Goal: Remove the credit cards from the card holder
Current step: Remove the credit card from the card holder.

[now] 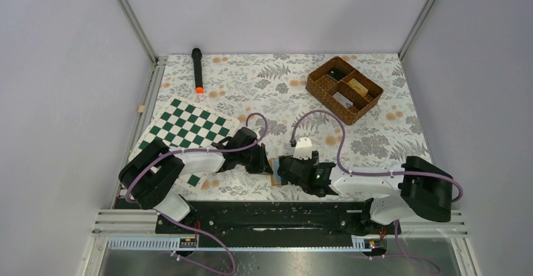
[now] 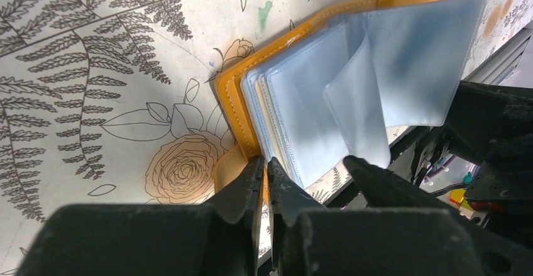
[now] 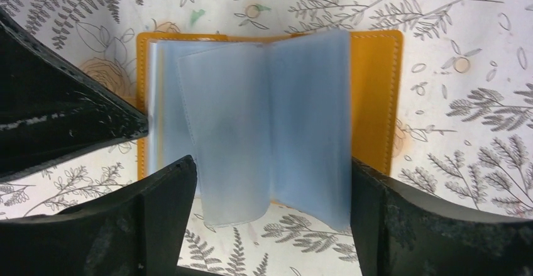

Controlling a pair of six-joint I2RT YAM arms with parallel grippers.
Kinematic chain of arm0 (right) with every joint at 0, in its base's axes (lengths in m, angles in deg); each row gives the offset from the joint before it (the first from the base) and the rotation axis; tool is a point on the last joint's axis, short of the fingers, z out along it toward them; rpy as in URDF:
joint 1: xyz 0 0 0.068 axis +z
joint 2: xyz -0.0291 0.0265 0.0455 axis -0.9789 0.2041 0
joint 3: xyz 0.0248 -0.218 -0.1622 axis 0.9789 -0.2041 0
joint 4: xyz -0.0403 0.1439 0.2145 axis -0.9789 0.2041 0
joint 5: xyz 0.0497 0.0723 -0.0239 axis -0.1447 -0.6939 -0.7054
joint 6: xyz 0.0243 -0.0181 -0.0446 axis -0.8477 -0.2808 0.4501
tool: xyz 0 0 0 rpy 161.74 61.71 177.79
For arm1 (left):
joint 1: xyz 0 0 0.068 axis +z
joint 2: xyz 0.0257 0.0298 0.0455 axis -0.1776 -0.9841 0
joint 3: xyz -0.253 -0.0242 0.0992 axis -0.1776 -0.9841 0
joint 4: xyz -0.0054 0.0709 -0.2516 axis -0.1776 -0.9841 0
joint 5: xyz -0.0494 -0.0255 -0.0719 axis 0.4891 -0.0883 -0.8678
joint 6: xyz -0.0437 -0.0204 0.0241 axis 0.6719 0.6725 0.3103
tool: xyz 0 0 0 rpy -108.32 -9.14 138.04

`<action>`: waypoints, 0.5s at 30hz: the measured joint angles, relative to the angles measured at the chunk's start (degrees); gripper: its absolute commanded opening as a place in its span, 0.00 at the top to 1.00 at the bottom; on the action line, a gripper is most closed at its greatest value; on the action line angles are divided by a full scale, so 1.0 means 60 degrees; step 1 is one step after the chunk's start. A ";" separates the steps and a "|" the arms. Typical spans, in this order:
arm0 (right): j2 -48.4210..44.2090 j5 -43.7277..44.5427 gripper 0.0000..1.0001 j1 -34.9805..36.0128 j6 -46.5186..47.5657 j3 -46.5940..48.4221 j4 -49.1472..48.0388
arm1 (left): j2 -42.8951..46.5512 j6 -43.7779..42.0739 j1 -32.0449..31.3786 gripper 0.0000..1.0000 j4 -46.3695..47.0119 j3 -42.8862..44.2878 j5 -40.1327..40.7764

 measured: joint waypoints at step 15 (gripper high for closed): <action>0.1796 -0.0015 0.00 0.0004 0.0051 0.1191 -0.0029 | 0.0000 0.0004 0.0004 0.92 -0.0004 0.0000 -0.0004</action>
